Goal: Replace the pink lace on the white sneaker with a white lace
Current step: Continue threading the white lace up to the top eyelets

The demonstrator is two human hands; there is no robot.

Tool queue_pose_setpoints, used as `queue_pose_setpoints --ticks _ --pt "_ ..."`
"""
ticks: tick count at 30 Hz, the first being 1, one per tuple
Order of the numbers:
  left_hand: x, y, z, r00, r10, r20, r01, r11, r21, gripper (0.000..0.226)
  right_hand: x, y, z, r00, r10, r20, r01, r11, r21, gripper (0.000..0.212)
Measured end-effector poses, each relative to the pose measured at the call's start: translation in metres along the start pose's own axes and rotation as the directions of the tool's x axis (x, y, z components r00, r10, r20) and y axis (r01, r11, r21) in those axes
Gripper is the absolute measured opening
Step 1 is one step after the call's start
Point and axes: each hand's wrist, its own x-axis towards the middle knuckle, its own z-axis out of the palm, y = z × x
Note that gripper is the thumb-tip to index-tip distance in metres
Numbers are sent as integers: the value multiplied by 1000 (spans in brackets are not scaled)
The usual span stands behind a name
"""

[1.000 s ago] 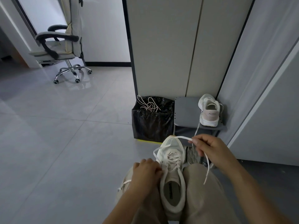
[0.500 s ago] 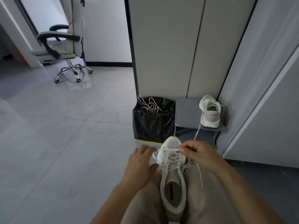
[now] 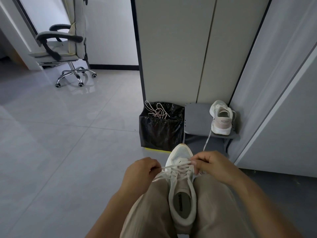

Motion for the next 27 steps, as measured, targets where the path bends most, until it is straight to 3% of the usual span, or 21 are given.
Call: queue_pose_setpoints --ticks 3,5,8,11,13,14,16,18,20,22,27 --pt "-5 10 1 998 -14 62 12 999 44 37 3 -3 14 999 0 53 0 1000 2 9" --pt "-6 29 8 993 49 105 -37 993 -113 52 6 -7 25 999 -8 47 6 999 43 4" --pt "-5 47 22 995 42 90 -6 930 -367 37 10 -9 31 999 8 -50 -4 996 93 11" --pt "-3 44 27 998 -54 -30 33 877 -479 10 7 -7 28 999 42 -16 -38 984 173 14" --pt "-3 40 31 992 -115 -58 68 851 -521 23 3 -1 28 997 78 -22 -72 977 203 15" --pt "-3 39 34 988 -147 -53 99 848 -521 28 2 2 28 992 109 -61 -98 984 152 16" --pt "-5 37 41 981 -192 -41 147 858 -493 29 -2 10 30 978 168 -126 -187 969 -160 24" --pt "-6 34 48 977 -210 -34 170 867 -469 22 -7 15 37 978 172 -116 -207 842 -498 26" --pt "-8 33 55 979 -199 -40 158 867 -472 16 -9 16 43 985 130 -110 -170 796 -581 25" --pt "-10 35 63 982 -183 -40 143 872 -469 9 -9 20 40 985 138 -103 -172 834 -525 24" --pt "-18 41 80 979 -185 -90 136 910 -393 5 -7 29 19 976 215 44 -203 960 -195 12"
